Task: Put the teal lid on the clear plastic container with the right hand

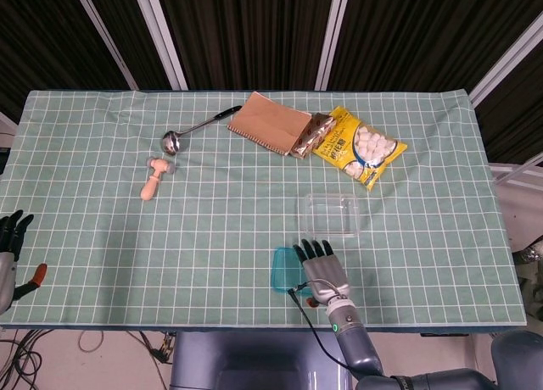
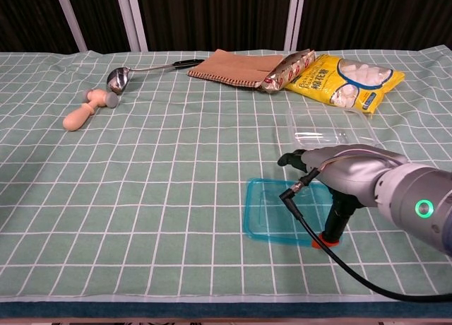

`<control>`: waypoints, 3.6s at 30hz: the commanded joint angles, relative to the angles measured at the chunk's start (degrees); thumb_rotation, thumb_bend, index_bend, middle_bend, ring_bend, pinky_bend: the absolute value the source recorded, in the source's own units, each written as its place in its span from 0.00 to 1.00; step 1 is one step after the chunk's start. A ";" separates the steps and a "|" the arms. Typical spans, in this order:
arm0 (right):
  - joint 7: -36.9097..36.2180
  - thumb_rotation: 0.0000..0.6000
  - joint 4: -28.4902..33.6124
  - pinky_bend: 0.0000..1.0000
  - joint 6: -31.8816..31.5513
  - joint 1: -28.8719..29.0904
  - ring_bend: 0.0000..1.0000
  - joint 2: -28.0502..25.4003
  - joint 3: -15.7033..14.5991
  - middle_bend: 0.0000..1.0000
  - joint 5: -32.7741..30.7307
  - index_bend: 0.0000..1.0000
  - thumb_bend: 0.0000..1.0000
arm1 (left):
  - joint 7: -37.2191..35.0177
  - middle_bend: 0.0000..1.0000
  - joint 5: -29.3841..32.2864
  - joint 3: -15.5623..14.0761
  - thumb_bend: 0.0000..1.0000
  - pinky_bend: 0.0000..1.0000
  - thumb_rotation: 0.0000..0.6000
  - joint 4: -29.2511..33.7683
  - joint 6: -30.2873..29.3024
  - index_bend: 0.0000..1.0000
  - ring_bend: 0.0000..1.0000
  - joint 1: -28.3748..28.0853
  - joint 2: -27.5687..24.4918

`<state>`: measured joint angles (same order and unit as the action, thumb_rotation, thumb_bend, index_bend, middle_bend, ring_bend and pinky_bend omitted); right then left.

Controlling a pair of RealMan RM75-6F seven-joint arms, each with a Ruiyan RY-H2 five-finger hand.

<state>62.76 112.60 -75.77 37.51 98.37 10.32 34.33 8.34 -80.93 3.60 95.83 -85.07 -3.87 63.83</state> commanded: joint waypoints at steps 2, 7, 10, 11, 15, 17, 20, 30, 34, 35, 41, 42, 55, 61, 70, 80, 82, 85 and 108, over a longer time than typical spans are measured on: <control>-0.65 1.00 -0.79 0.00 -0.04 1.19 0.00 0.76 1.04 0.06 -2.12 0.00 0.19 | 0.01 0.00 0.15 0.04 0.33 0.00 1.00 0.04 0.07 0.07 0.00 -0.02 -0.04; -0.76 1.00 -0.99 0.00 -0.56 2.67 0.00 0.96 2.05 0.06 -4.45 0.00 0.19 | 0.07 0.00 0.13 -0.02 0.33 0.00 1.00 0.05 0.11 0.07 0.00 -0.02 -0.02; -1.14 1.00 -1.05 0.00 -0.59 3.34 0.00 1.04 2.70 0.06 -6.05 0.00 0.19 | 0.06 0.00 0.06 -0.03 0.33 0.00 1.00 0.08 0.06 0.07 0.00 -0.02 -0.03; -1.27 1.00 -1.18 0.00 -0.57 3.61 0.00 1.11 2.92 0.06 -6.59 0.00 0.19 | 0.05 0.00 0.08 -0.02 0.33 0.00 1.00 0.08 0.05 0.07 0.00 -0.01 -0.03; -2.01 1.00 -2.07 0.00 -0.50 4.57 0.00 1.52 3.18 0.06 -7.48 0.00 0.19 | 0.04 0.00 0.07 -0.02 0.33 0.00 1.00 0.09 0.00 0.07 0.00 0.00 -0.02; -2.23 1.00 -2.59 0.00 -0.53 5.04 0.00 1.74 3.20 0.07 -7.87 0.00 0.19 | -0.06 0.00 0.06 0.00 0.33 0.00 1.00 0.07 -0.06 0.07 0.00 0.01 0.00; -2.13 1.00 -3.19 0.00 -0.84 5.68 0.00 1.94 3.10 0.08 -8.39 0.00 0.19 | -0.07 0.00 0.09 -0.01 0.33 0.00 1.00 0.04 -0.01 0.07 0.00 0.01 -0.01; -2.47 1.00 -1.91 0.00 -3.24 6.57 0.00 1.83 1.93 0.09 -9.22 0.00 0.18 | 0.02 0.00 0.17 -0.12 0.33 0.00 1.00 0.16 0.20 0.07 0.00 -0.02 -0.09; -3.00 1.00 -1.66 0.00 -4.11 6.65 0.00 2.45 1.31 0.09 -9.26 0.00 0.14 | 0.10 0.00 0.23 -0.14 0.33 0.00 1.00 0.23 0.22 0.07 0.00 0.00 -0.08; -2.99 1.00 -1.69 0.00 -4.43 6.70 0.00 2.76 1.15 0.09 -9.36 0.00 0.13 | 0.11 0.00 0.28 -0.15 0.33 0.00 1.00 0.24 0.26 0.07 0.00 0.00 -0.09; -2.59 1.00 -2.71 0.00 -6.20 7.31 0.00 4.76 1.16 0.09 -10.43 0.00 0.10 | 0.11 0.00 0.41 -0.12 0.33 0.00 1.00 0.31 0.37 0.07 0.00 -0.04 -0.14; -2.68 1.00 -2.88 0.00 -6.35 7.35 0.00 5.08 1.16 0.09 -10.47 0.00 0.10 | 0.10 0.00 0.44 -0.09 0.33 0.00 1.00 0.32 0.37 0.07 0.00 -0.04 -0.16; -3.83 1.00 -3.79 0.00 -7.50 7.23 0.00 6.36 0.68 0.14 -9.02 0.00 0.10 | -0.02 0.00 0.48 -0.14 0.33 0.00 1.00 0.44 0.46 0.07 0.00 -0.05 -0.28; -3.83 1.00 -3.81 0.00 -7.71 7.16 0.00 6.29 0.67 0.14 -9.04 0.00 0.10 | 0.13 0.00 0.55 -0.13 0.33 0.00 1.00 0.44 0.47 0.07 0.00 -0.06 -0.25; -4.02 1.00 -4.78 0.00 -8.33 6.77 0.00 6.62 -0.29 0.16 -7.70 0.00 0.10 | 0.24 0.00 0.76 -0.14 0.33 0.00 1.00 0.49 0.64 0.07 0.00 -0.09 -0.34; -3.58 1.00 -5.21 0.00 -8.77 6.60 0.00 7.66 -0.19 0.18 -7.81 0.00 0.10 | 0.38 0.00 0.81 -0.18 0.33 0.00 1.00 0.55 0.71 0.07 0.00 -0.11 -0.37; -3.54 1.00 -5.42 0.00 -8.95 6.55 0.00 7.89 -0.14 0.18 -7.71 0.00 0.10 | 0.36 0.00 0.84 -0.18 0.33 0.00 1.00 0.57 0.72 0.08 0.00 -0.10 -0.39; -3.58 1.00 -5.74 0.00 -9.06 6.48 0.00 8.13 0.01 0.18 -7.61 0.00 0.10 | 0.38 0.00 0.86 -0.16 0.33 0.00 1.00 0.58 0.74 0.08 0.00 -0.12 -0.42; -3.65 1.00 -7.23 0.00 -8.73 5.74 0.00 9.57 0.47 0.18 -6.73 0.00 0.10 | 0.31 0.00 1.04 -0.15 0.33 0.00 1.00 0.67 0.83 0.08 0.00 -0.13 -0.50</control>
<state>59.10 105.39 -84.50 43.25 107.92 10.79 27.58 8.66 -79.89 3.45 96.50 -84.23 -4.00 63.33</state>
